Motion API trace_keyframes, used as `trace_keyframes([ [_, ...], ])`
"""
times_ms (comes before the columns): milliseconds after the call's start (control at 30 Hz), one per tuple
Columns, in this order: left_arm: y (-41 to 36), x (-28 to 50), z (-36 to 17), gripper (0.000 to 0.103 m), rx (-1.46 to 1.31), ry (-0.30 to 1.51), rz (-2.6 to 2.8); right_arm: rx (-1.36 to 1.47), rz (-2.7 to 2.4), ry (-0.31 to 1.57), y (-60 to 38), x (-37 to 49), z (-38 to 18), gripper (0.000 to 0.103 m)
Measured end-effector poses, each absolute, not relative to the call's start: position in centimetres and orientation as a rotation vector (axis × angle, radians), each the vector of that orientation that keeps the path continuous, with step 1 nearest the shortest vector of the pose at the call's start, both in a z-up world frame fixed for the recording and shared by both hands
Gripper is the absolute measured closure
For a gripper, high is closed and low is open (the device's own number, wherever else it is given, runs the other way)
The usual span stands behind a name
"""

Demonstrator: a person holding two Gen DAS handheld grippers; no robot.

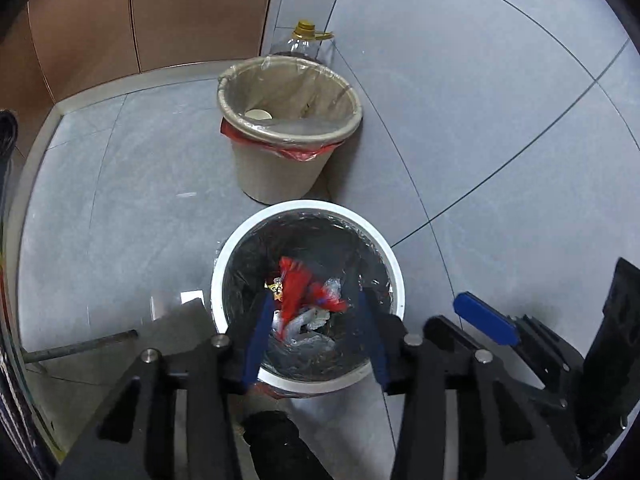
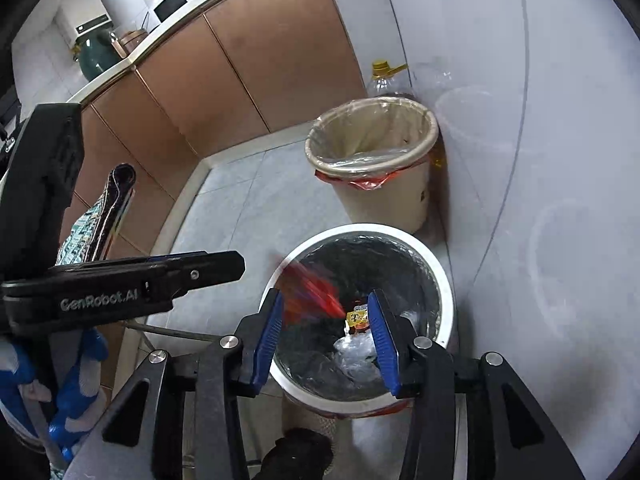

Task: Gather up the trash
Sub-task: 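Open both tools to drop chip bag and plastic bag into the bin, then move both tools back over the remaining trash on the blanket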

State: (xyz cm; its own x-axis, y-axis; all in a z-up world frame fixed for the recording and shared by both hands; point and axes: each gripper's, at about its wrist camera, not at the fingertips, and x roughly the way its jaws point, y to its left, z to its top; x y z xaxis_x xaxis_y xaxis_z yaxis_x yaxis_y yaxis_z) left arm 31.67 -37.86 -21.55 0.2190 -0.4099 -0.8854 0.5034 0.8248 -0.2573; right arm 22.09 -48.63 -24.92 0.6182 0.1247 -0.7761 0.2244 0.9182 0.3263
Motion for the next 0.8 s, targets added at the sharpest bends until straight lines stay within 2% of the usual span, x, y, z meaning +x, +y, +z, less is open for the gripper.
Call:
trace_keyframes([
  [333, -35.5, 29.0, -16.8, 0.061, 0.066, 1.092, -0.646, 0.399, -0.065, 0.844, -47.8, 18.8, -20.6, 0.059],
  [800, -24.9, 20.2, -5.1, 0.061, 0.046, 0.821, -0.59, 0.28, 0.004, 0.648, -40.5, 11.3, -8.4, 0.059],
])
